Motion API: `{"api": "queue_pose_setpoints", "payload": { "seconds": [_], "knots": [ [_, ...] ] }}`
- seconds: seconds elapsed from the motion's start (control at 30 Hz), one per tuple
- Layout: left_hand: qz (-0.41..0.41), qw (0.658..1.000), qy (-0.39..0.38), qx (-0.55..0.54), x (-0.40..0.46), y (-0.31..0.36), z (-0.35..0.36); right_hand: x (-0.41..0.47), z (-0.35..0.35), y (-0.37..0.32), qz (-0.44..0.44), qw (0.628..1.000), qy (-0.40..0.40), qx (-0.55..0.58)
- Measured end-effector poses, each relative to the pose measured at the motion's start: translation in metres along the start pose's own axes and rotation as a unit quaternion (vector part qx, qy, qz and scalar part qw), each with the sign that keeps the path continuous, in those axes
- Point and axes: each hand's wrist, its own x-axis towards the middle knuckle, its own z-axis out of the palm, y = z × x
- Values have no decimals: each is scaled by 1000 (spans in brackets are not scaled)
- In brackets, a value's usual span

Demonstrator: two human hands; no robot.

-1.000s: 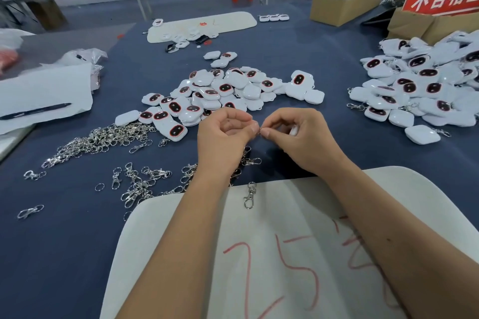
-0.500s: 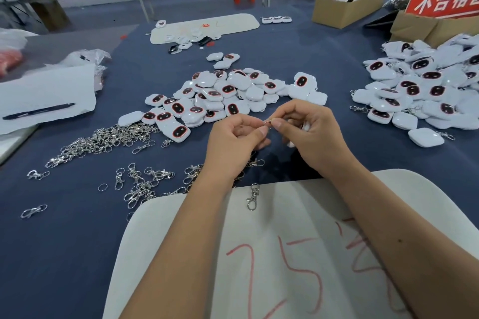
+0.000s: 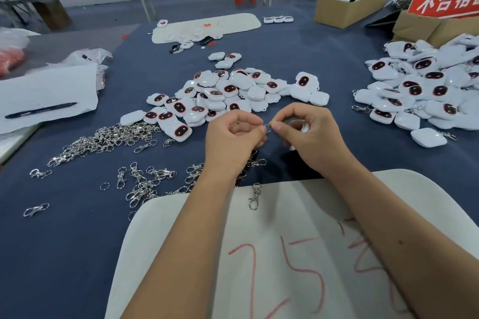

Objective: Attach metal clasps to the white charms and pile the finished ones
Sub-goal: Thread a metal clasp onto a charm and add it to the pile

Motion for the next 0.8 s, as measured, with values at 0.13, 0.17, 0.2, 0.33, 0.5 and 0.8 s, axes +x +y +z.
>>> {"api": "queue_pose_setpoints", "payload": {
  "seconds": [0.13,0.17,0.2,0.33,0.5,0.8],
  "knots": [
    [23,999,25,39,1,-2,1,-2,4,-4,-37,997,12,-72],
    [25,999,25,41,1,-2,1,-2,4,-5,-51,994,8,-94],
    [26,999,21,41,1,-2,1,-2,5,-6,-64,991,3,-114],
    [26,999,0,30,1,-1,-1,0,3,-4,-66,993,2,-93],
    [25,998,-39,51,1,0,-1,2,-2,0,-27,1000,-2,-1],
    [45,996,-63,38,1,1,-1,3,-3,0,-1,1000,-6,29]
  ]
}}
